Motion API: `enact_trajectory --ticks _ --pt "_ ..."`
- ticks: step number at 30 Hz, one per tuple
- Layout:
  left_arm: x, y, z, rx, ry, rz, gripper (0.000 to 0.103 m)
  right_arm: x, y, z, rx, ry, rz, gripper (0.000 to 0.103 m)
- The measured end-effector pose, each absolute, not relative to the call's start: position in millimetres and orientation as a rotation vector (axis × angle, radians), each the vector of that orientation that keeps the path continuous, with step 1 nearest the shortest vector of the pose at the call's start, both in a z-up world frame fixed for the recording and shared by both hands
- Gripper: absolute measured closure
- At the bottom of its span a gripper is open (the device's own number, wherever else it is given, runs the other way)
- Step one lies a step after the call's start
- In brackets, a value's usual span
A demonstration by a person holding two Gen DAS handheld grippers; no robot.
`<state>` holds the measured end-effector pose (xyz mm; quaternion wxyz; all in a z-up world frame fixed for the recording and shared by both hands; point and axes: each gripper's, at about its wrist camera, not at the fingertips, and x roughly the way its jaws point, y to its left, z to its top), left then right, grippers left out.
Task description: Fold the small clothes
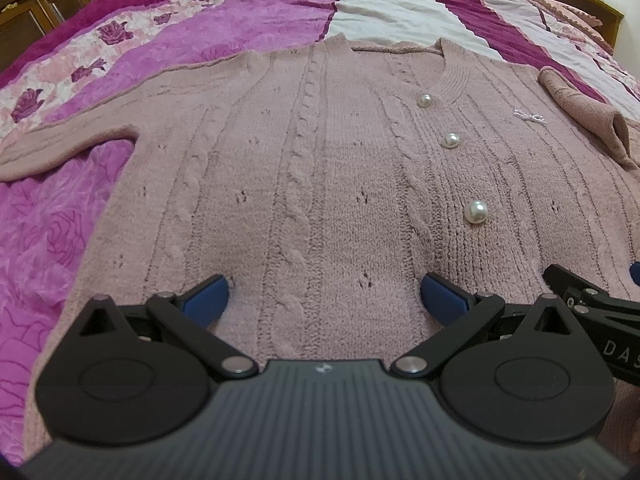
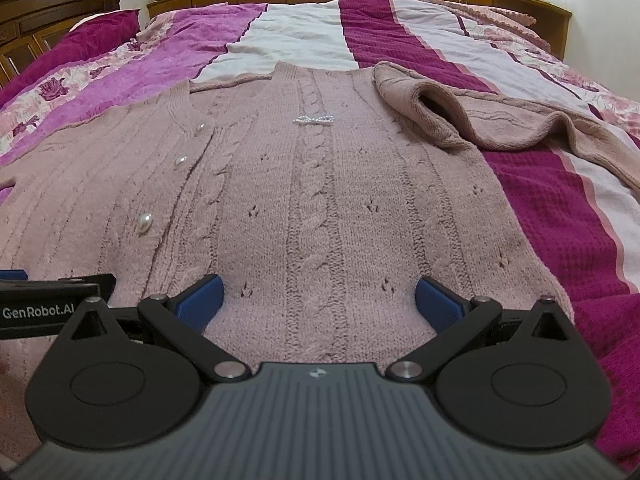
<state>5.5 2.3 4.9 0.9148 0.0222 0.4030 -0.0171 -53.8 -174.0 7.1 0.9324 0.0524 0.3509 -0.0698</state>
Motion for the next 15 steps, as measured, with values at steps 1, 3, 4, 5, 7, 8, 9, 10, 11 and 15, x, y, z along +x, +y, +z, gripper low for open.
enact_trajectory --ticks 1,3,4,5,7,8,9,10,11,15 --pt "6.0 2.7 5.2 0.042 0.835 -0.033 0.000 -54.4 -175.0 7.6 0.110 0.717 -0.140 0.000" --pt "8.1 3.9 6.6 0.035 0.846 -0.033 0.000 -55.5 -177.7 8.0 0.121 0.715 -0.132 0.000" --pt "7.9 3.7 6.2 0.035 0.847 -0.034 0.000 -55.5 -179.4 8.9 0.132 0.716 -0.127 0.000" --pt "7.3 3.7 5.5 0.036 0.845 -0.036 0.000 -55.4 -181.2 9.7 0.144 0.717 -0.122 0.000" --pt "5.5 3.8 5.1 0.042 0.838 -0.042 0.000 -54.2 -185.3 12.7 0.167 0.728 -0.109 0.000" --pt "5.0 4.1 5.2 0.043 0.837 -0.044 0.000 -54.0 -187.7 14.2 0.183 0.732 -0.101 0.000" --pt "4.9 4.2 6.3 0.049 0.838 -0.045 0.000 -53.7 -190.3 16.1 0.198 0.737 -0.092 0.000" --pt "4.4 3.5 7.7 0.055 0.839 -0.040 0.000 -53.8 -192.8 18.8 0.213 0.742 -0.084 0.000" --pt "3.4 2.3 11.0 0.059 0.839 -0.028 0.000 -54.5 -196.2 22.5 0.233 0.742 -0.073 0.000" --pt "-5.9 -10.4 24.6 0.150 0.781 -0.018 0.000 -59.3 -210.5 40.8 0.315 0.708 -0.023 0.000"
